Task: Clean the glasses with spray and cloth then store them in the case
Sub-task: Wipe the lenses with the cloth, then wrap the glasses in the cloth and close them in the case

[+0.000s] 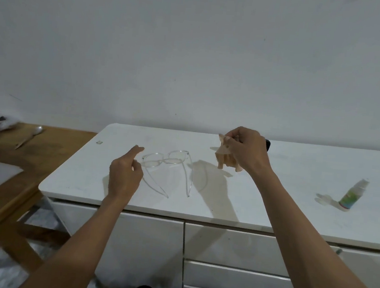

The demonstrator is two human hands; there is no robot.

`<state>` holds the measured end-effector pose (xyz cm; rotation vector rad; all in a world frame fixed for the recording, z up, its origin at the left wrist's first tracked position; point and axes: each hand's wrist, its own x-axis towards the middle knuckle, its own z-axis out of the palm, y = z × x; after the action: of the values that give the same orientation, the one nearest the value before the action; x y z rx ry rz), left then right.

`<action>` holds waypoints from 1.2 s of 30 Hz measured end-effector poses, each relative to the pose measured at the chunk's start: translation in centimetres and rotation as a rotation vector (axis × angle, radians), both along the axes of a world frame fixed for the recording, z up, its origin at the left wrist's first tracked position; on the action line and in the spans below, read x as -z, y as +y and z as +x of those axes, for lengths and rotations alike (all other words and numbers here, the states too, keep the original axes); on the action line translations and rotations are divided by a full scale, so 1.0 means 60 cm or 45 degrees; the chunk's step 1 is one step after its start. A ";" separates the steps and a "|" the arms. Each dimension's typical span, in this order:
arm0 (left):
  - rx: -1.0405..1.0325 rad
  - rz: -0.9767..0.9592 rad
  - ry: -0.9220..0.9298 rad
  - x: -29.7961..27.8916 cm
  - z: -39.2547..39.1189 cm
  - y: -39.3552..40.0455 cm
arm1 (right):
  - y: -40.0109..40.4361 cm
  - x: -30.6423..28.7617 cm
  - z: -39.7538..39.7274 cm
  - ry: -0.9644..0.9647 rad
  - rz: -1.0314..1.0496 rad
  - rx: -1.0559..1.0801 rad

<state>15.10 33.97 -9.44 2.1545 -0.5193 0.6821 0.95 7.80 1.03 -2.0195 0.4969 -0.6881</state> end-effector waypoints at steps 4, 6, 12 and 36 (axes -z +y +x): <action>0.118 -0.204 -0.066 -0.071 -0.026 -0.053 | -0.017 -0.036 -0.011 -0.044 0.026 0.049; 0.331 -0.329 0.069 -0.122 -0.043 -0.102 | -0.028 -0.054 -0.021 -0.069 0.068 0.035; 0.931 -0.177 0.399 -0.239 -0.108 -0.237 | -0.062 -0.093 -0.063 -0.022 0.167 -0.130; 0.959 -0.153 0.690 -0.277 -0.112 -0.292 | -0.144 -0.075 -0.117 0.229 -0.442 -0.028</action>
<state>8.38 16.47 7.21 1.7288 -0.8781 -0.2716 -6.07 -0.83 5.54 -2.4244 0.4838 -0.6137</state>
